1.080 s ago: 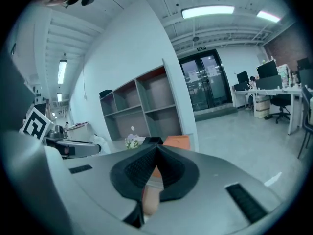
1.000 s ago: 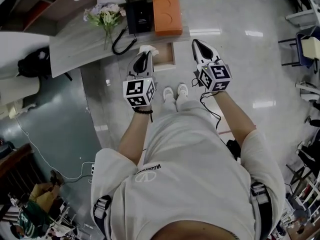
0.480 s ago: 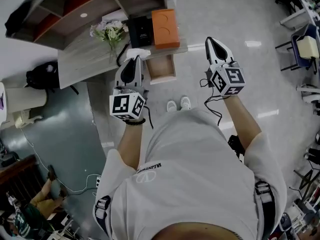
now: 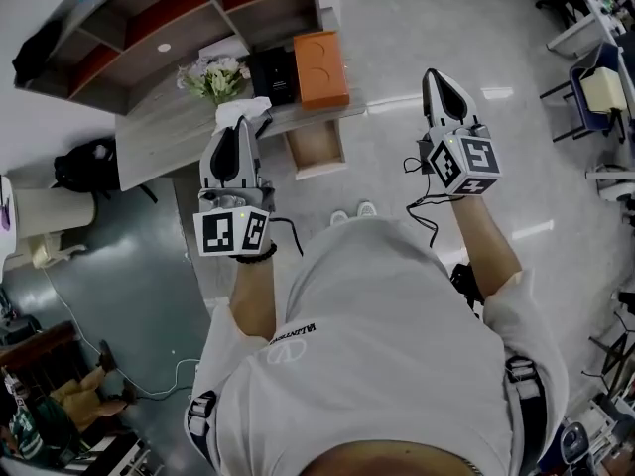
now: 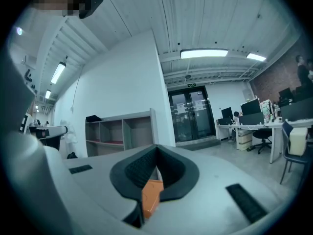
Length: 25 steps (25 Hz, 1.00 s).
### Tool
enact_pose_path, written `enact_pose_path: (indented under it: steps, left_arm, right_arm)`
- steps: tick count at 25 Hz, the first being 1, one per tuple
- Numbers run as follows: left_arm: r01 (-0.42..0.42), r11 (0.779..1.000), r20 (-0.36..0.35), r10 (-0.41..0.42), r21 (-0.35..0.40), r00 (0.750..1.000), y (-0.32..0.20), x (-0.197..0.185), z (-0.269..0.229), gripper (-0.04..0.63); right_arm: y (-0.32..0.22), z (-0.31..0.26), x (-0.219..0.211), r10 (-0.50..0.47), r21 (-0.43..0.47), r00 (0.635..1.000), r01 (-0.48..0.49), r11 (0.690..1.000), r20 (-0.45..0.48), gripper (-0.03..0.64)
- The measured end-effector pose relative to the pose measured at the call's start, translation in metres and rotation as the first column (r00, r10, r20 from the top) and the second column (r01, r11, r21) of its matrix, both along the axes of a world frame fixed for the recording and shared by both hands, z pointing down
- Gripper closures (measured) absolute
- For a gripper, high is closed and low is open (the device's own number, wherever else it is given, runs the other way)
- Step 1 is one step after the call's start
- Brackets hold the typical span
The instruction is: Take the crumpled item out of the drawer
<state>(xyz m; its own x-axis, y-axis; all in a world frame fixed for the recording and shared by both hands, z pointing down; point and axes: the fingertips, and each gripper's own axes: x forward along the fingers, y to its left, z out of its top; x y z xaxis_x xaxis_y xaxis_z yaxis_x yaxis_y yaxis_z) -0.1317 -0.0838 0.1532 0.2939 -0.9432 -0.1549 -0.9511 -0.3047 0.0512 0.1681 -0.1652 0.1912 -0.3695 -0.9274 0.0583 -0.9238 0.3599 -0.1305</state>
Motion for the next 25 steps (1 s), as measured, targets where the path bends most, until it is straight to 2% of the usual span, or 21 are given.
enact_pose_path:
  steps: [5, 10, 25]
  left_arm:
    - [0.036, 0.999, 0.024, -0.037, 0.034, 0.999, 0.005, -0.008, -0.013, 0.574]
    - [0.058, 0.998, 0.024, -0.058, 0.029, 0.998, 0.007, -0.015, -0.010, 0.574]
    - [0.056, 0.998, 0.016, -0.056, 0.011, 0.998, 0.007, -0.014, -0.005, 0.574]
  right_arm:
    - [0.007, -0.016, 0.004, 0.003, 0.023, 1.000, -0.003, 1.000, 0.001, 0.615]
    - [0.016, -0.024, 0.002, -0.011, 0.044, 1.000, 0.012, 0.999, -0.010, 0.615]
    - [0.017, -0.022, -0.006, -0.035, 0.030, 0.999, 0.036, 0.999, -0.032, 0.617]
